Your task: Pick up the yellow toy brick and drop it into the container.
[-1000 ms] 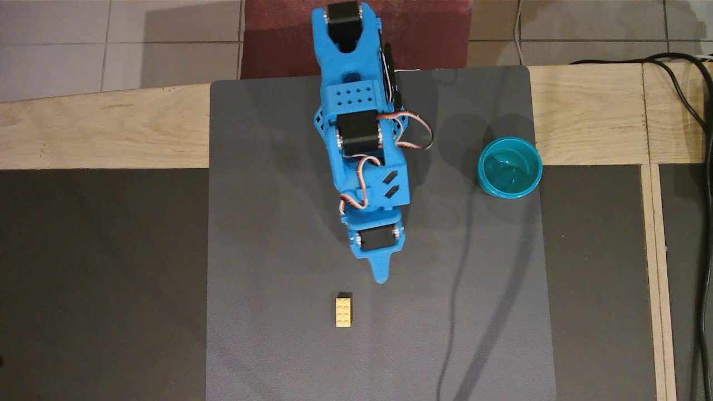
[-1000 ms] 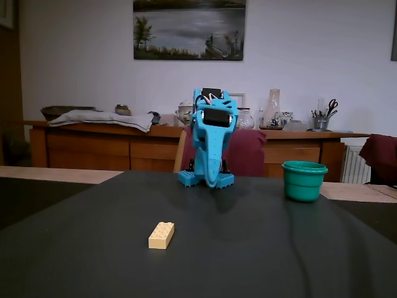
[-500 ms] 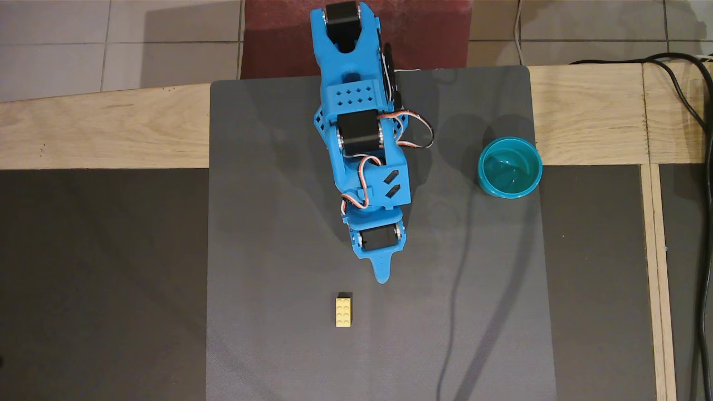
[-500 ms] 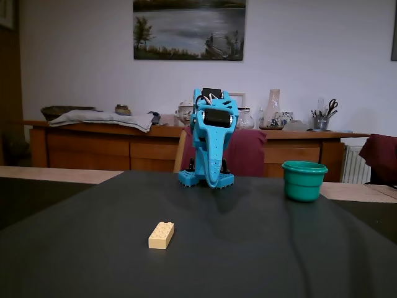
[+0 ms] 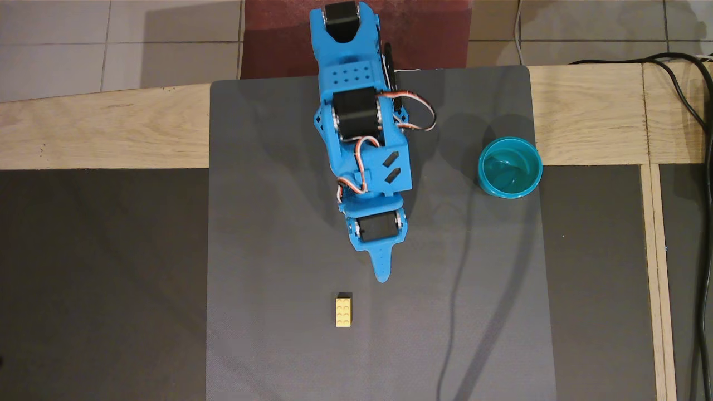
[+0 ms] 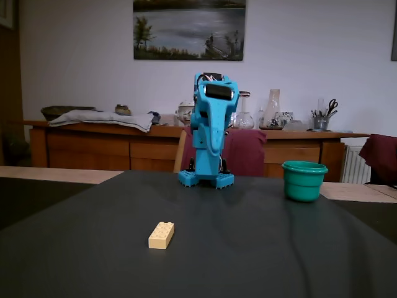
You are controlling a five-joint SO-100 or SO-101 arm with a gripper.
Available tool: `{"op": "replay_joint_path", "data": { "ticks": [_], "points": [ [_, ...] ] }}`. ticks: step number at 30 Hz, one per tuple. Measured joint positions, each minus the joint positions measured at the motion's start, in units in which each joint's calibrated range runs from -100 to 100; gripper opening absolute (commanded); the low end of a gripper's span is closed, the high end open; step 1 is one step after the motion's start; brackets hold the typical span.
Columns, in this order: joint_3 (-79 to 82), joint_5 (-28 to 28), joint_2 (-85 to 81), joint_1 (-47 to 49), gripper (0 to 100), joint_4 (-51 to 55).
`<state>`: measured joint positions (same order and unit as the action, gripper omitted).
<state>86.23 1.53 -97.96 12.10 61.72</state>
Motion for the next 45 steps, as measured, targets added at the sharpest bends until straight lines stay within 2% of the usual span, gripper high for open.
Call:
{"op": "replay_joint_path", "data": {
  "ticks": [4, 11, 24, 28, 37, 41, 45],
  "points": [
    [-4.9, 0.0, 6.9, -0.1, 0, 0.0],
    [-19.4, 0.3, 32.5, 0.4, 0, 0.0],
    [-50.0, 9.5, 74.4, -1.0, 0, -0.1],
    [-54.9, 19.0, 82.1, -4.2, 0, -1.7],
    [-55.0, 38.1, 83.5, -13.8, 0, -13.4],
    [-52.1, 43.4, 83.5, -15.7, 0, -13.9],
    [-47.1, 45.2, 83.3, -17.4, 0, -13.7]
  ]
}}
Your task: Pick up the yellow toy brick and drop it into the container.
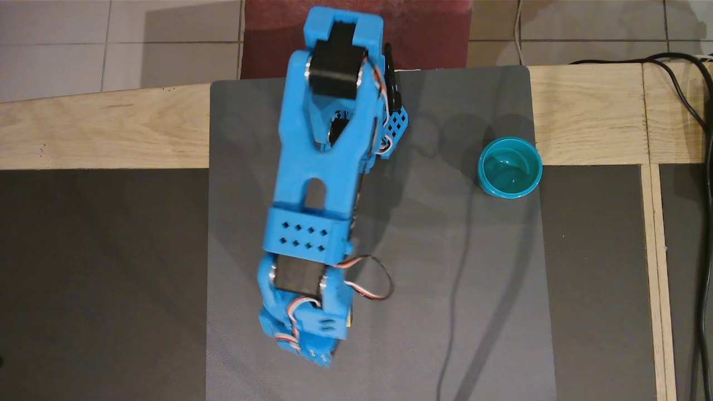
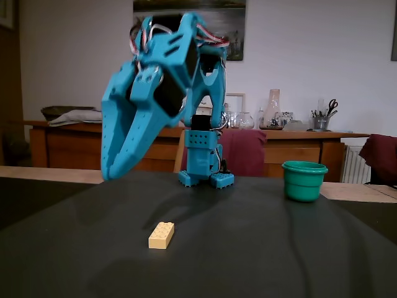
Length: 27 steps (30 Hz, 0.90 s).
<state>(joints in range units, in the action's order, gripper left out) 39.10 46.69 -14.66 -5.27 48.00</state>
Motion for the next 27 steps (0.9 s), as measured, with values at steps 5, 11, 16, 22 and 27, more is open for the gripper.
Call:
{"op": "replay_joint_path", "data": {
  "ticks": [5, 11, 16, 22, 27],
  "points": [
    [7.1, 1.9, 0.1, 0.4, 0, 0.1],
    [8.2, 2.1, 0.1, 0.6, 2, 0.1],
    [8.2, 2.1, 0.1, 0.5, 18, 0.1],
    [8.2, 5.1, 0.1, 0.6, 26, 0.1],
    [9.1, 6.0, 0.2, 0.7, 26, 0.1]
  ]
}}
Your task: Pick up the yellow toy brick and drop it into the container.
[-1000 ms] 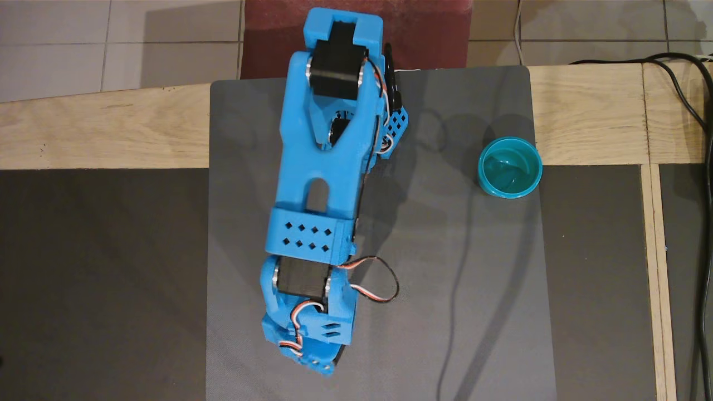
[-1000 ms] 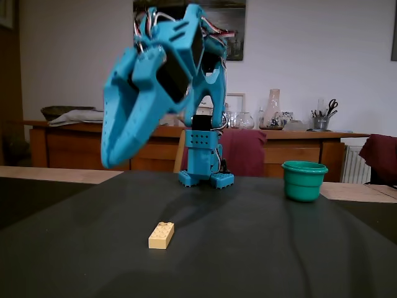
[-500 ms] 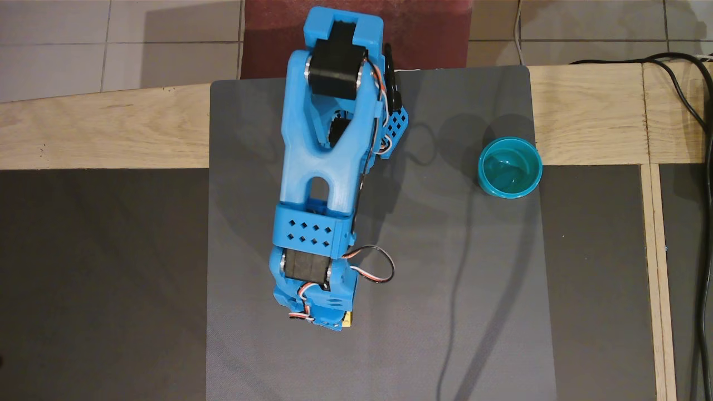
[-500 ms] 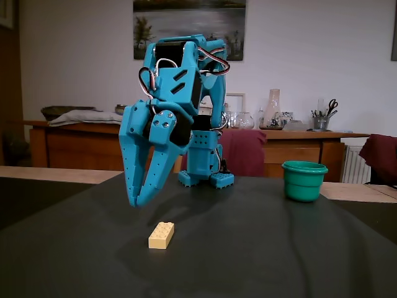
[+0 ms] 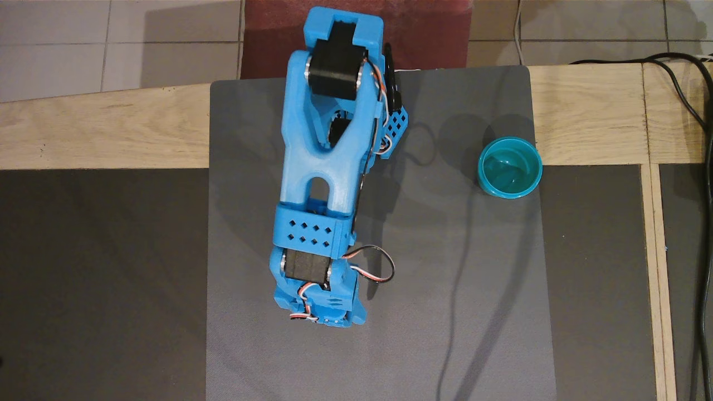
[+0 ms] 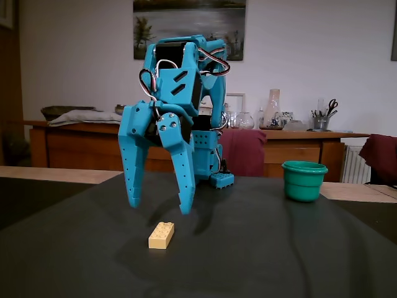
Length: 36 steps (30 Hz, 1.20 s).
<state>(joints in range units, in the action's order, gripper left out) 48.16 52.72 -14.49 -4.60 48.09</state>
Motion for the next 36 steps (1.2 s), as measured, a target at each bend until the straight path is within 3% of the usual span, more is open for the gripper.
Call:
{"op": "replay_joint_path", "data": {
  "ticks": [36],
  "points": [
    [6.0, 1.7, 1.1, 3.6, 26, -8.6]
  ]
}}
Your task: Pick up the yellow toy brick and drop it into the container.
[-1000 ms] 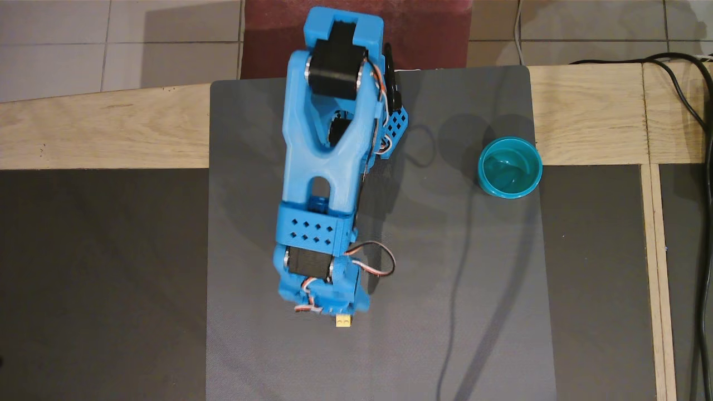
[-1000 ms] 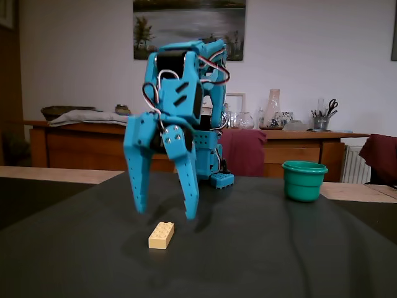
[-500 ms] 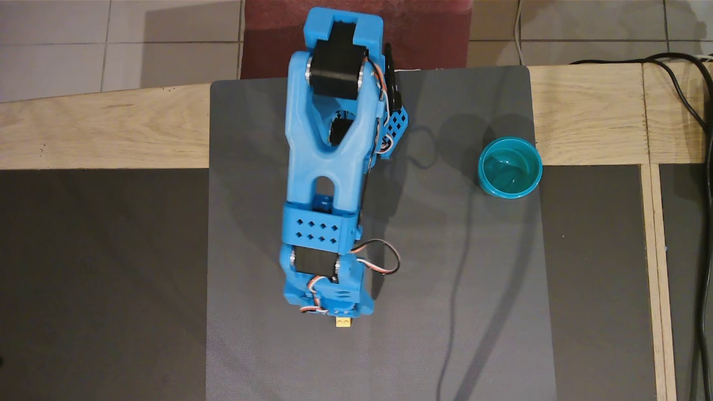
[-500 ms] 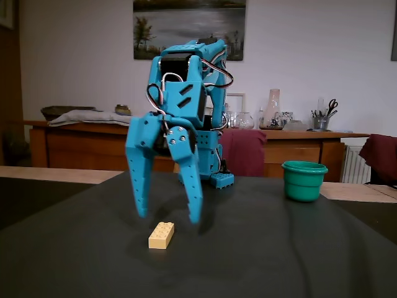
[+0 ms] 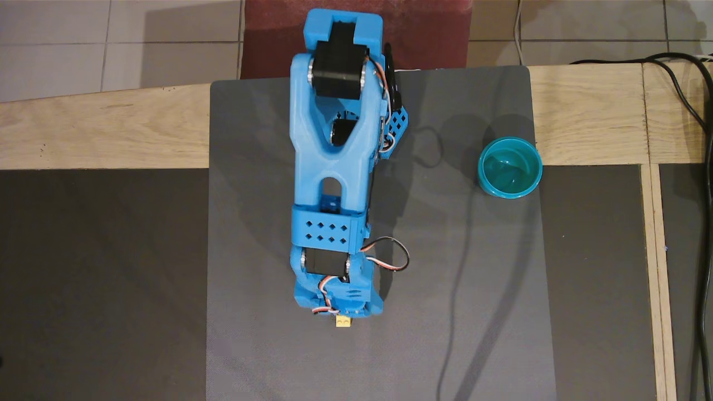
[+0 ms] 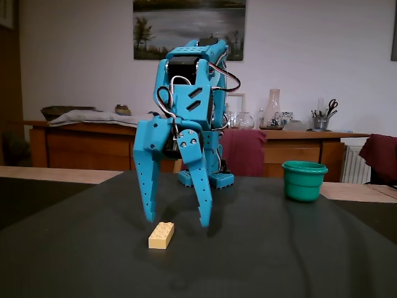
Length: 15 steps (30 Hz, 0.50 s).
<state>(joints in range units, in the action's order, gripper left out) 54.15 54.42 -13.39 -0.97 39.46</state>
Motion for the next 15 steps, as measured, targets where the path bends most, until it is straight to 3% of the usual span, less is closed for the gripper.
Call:
{"op": "replay_joint_path", "data": {
  "ticks": [15],
  "points": [
    [-0.1, 0.0, 6.6, -0.7, 23, -5.3]
  ]
}}
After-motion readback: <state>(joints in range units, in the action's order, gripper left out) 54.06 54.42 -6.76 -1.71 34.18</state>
